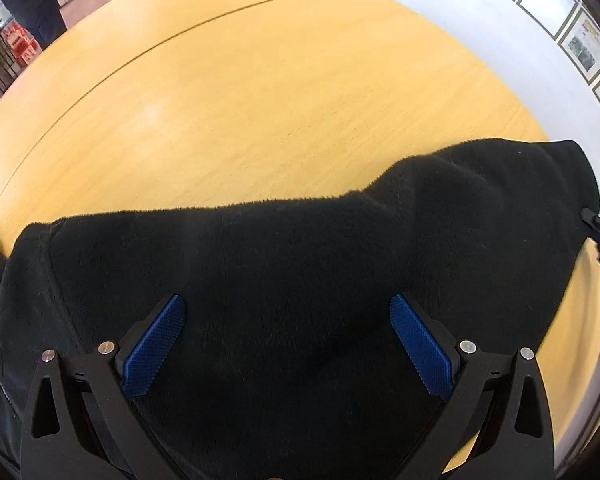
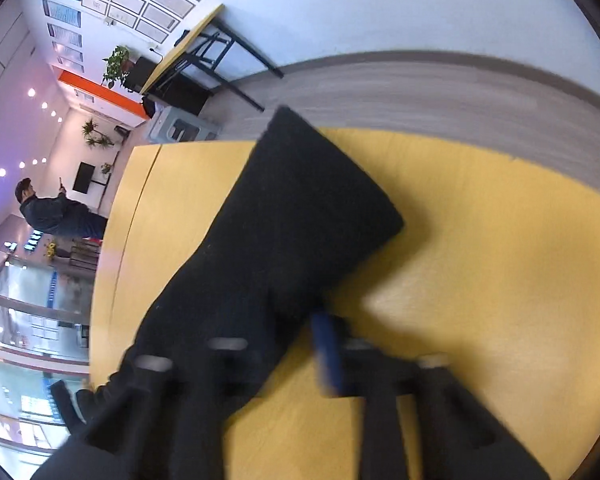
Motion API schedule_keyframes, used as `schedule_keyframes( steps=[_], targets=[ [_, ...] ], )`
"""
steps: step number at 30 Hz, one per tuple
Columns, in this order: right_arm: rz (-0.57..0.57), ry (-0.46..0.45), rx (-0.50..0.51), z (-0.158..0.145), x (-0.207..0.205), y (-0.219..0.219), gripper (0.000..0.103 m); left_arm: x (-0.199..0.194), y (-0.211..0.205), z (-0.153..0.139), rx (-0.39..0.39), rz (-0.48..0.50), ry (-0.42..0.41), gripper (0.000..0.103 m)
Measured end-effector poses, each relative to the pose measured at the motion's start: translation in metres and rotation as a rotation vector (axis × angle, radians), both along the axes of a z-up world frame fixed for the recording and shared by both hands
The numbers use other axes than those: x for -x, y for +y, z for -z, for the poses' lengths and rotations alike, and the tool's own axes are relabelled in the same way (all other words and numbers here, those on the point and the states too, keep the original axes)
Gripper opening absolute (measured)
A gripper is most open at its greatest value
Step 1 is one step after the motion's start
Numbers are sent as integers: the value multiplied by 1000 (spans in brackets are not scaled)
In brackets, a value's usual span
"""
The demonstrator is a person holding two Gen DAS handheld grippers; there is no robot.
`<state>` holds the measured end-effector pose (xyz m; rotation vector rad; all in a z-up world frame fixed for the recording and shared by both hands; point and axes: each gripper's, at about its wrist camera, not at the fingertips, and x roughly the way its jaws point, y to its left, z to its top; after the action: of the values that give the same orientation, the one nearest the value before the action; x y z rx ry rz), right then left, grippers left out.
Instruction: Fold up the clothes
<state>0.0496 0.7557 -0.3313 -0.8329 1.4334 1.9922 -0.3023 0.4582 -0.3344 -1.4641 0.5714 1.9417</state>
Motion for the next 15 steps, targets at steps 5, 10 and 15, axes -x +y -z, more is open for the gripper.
schedule_keyframes(
  steps=[5,10,15],
  targets=[
    [46,126,-153,-41,-11,-20,8,0,2,1,-16,-17,49,103],
    [17,223,-337,-123,-4,-54,8,5,-16,-16,-93,-42,22,103],
    [-216,389,-478,-212,45,-142,8,4,-150,-117,-411,-218,110,103]
  ],
)
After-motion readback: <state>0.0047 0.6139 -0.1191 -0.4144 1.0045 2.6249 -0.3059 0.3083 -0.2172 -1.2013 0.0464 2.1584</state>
